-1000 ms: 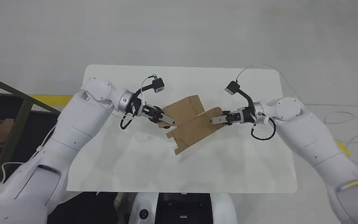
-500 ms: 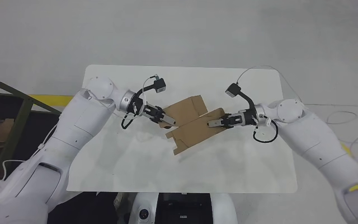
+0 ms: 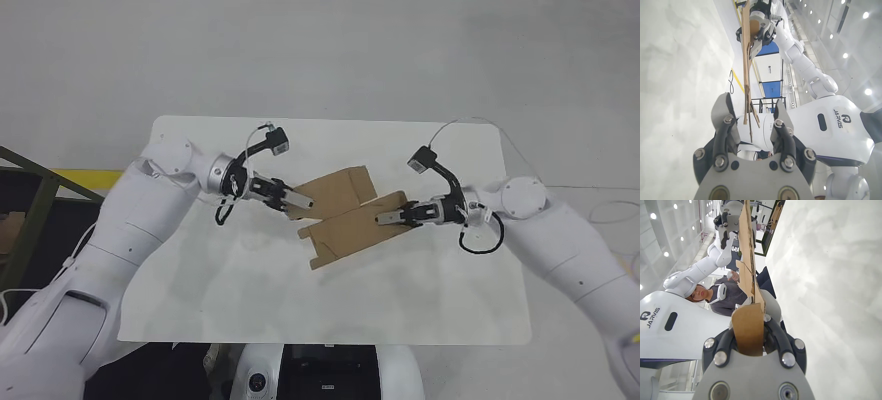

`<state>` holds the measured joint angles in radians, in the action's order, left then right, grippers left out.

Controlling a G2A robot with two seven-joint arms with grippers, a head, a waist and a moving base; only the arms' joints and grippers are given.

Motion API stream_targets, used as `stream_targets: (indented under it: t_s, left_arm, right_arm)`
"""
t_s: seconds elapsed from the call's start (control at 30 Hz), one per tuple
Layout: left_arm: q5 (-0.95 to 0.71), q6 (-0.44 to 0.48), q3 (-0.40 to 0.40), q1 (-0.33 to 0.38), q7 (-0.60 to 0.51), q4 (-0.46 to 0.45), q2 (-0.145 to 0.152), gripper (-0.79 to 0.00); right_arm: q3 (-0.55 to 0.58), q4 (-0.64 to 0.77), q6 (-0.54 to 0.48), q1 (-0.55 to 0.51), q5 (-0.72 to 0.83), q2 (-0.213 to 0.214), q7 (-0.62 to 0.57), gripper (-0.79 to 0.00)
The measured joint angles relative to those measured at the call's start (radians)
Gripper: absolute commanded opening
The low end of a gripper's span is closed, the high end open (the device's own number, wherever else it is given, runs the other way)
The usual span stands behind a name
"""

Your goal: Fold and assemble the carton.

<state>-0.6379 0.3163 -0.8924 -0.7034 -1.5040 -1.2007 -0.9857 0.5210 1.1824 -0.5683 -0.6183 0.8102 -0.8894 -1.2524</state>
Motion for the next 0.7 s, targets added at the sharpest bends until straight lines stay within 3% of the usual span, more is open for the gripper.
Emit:
stream_targets:
  t_s: [0.3, 0.47, 0.7]
  left_arm:
    - [-0.113, 0.030, -0.056, -0.058, 0.067, 0.036, 0.000, 0.000]
    - [-0.127, 0.049, -0.066, -0.078, 0.109, 0.049, -0.005, 0.000]
    - [-0.042, 0.080, -0.109, -0.120, 0.247, 0.023, 0.002, 0.000]
  right_arm:
    - [0.025, -0.048, 0.053, -0.060, 0.077, -0.013, -0.038, -0.785]
    - [0.052, -0.017, 0.074, -0.104, 0.061, -0.016, 0.079, -0.785]
    - [0.140, 0.113, 0.125, -0.182, -0.068, 0.018, 0.279, -0.785]
